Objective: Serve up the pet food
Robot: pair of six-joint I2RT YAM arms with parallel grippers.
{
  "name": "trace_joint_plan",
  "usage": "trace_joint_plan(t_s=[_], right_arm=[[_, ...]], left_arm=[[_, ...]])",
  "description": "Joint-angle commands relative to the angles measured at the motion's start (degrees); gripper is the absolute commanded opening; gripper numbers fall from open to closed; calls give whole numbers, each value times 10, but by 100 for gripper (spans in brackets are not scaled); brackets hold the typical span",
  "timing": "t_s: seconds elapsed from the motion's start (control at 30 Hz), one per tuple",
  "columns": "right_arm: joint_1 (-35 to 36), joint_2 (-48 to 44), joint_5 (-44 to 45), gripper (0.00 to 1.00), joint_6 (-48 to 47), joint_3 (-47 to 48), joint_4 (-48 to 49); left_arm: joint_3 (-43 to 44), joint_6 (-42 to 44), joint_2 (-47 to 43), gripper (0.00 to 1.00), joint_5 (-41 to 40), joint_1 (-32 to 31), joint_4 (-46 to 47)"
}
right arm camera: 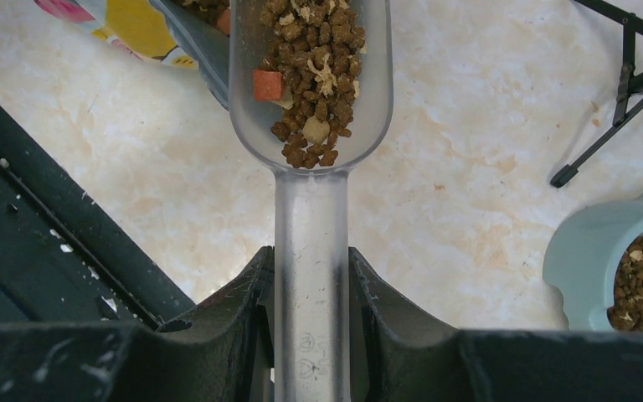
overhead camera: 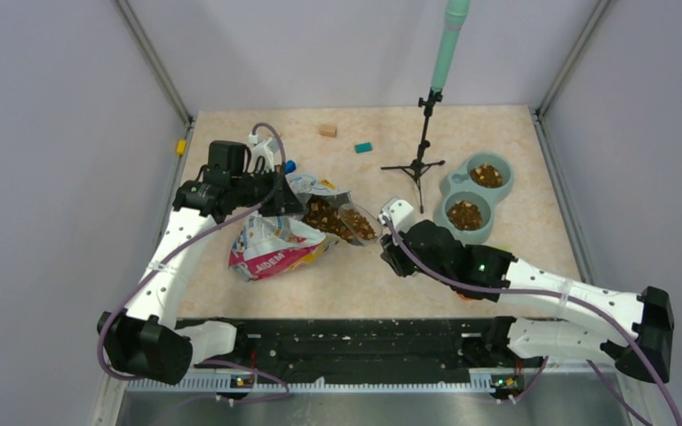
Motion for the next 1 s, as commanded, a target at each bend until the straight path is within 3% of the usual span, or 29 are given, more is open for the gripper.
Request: trace_joint_plan(t_s=[0.0,0.5,0.97], right_arm=[[7,-35,17,0,17,41,-23],[-8,-79,139,0,48,101,-166],[-288,-54,60,0,85,129,-232]], left_arm=[[39,-14,-5,0,19,-1,69],[34,-17,2,0,20,-1,81],[38,-8,8,0,27,0,81]])
